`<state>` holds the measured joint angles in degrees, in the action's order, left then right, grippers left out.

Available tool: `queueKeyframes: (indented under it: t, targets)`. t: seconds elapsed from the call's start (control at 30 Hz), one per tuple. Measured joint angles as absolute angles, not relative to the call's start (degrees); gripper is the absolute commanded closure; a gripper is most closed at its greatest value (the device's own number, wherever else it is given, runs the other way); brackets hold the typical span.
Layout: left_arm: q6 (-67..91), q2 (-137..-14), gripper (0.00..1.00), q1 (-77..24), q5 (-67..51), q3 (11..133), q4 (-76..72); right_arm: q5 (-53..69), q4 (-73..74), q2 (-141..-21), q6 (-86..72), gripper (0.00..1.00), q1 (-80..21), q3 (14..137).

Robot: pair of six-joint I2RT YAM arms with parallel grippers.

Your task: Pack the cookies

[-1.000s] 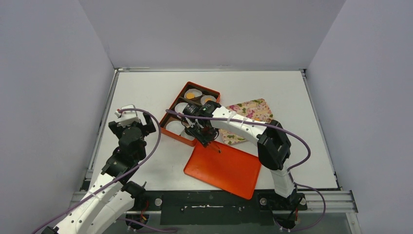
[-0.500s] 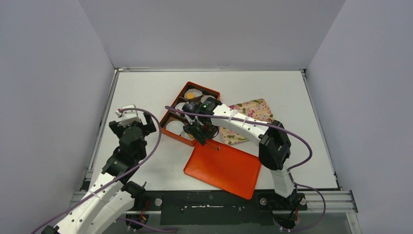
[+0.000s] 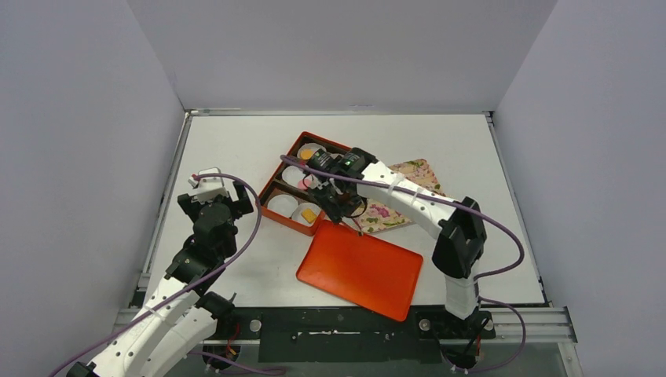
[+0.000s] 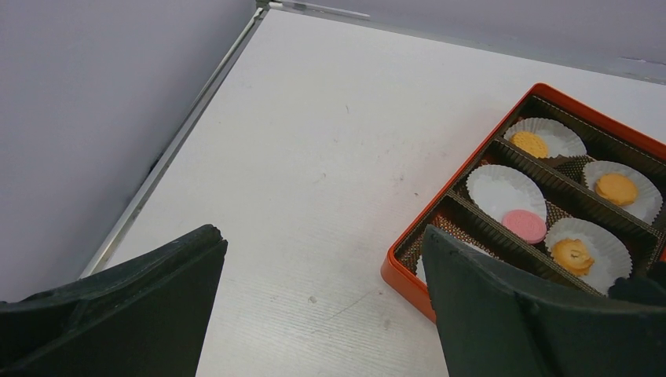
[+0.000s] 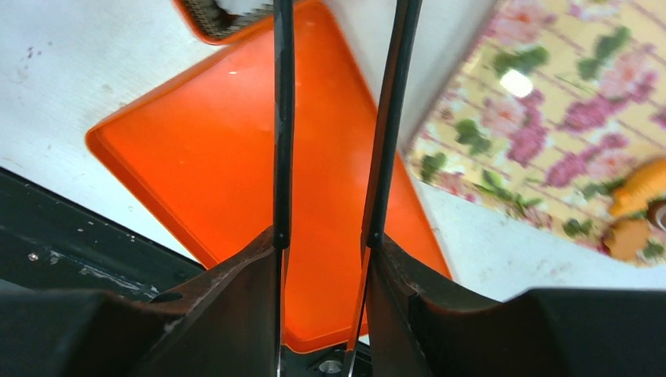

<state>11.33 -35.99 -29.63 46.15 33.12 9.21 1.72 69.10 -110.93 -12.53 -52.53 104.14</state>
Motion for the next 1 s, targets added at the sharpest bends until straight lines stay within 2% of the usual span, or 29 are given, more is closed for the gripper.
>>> queueKeyframes:
  t: [0.4,1.0]
  targets:
    - [11.3,-36.0,0.07,-29.6,44.9,33.1,9.2,-1.3,70.1,-93.4,-16.2,0.62,-35.8,90.3]
    - [11.3,-36.1,0.07,-30.3,44.3,33.1,9.1,3.7,68.4,-85.8,-16.1,0.59,-11.4,72.8]
